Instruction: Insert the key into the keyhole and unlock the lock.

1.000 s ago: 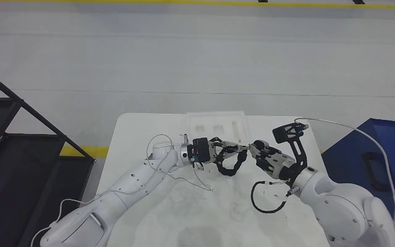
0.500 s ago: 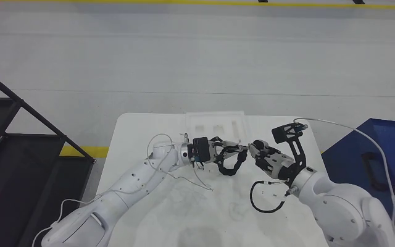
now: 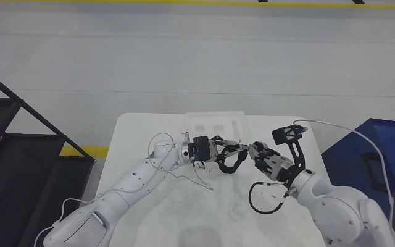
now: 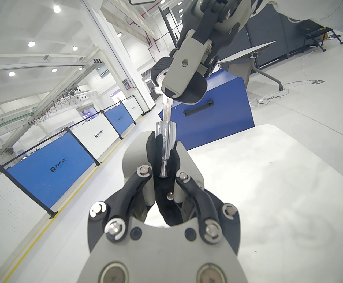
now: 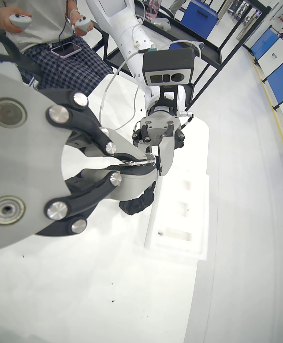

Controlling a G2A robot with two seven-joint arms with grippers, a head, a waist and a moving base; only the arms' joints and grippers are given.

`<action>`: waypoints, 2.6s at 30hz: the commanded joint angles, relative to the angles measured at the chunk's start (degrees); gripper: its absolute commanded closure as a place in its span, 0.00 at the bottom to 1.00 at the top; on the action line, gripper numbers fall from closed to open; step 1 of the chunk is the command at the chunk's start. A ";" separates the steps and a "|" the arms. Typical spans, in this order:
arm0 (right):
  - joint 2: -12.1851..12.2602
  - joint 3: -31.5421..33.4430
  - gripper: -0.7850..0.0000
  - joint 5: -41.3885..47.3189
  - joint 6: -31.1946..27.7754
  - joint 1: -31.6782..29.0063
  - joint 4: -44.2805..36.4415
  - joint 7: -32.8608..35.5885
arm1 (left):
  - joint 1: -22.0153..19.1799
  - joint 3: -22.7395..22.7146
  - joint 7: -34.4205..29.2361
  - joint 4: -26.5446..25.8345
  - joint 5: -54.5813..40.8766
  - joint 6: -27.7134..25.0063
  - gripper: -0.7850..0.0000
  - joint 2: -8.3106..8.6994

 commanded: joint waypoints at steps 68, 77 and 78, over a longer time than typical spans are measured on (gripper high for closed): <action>4.08 3.38 0.00 -30.38 -69.45 3.13 0.13 -13.51 | -11.02 8.46 -16.60 -9.58 -12.58 -28.44 1.00 10.21; 4.37 1.00 0.52 -39.75 -70.55 3.67 0.22 -18.11 | -11.83 10.52 -16.37 -8.04 -13.76 -28.44 1.00 9.62; 4.41 0.84 0.55 -40.65 -70.70 3.79 0.12 -18.67 | -11.92 10.79 -16.44 -7.85 -13.77 -28.44 1.00 9.54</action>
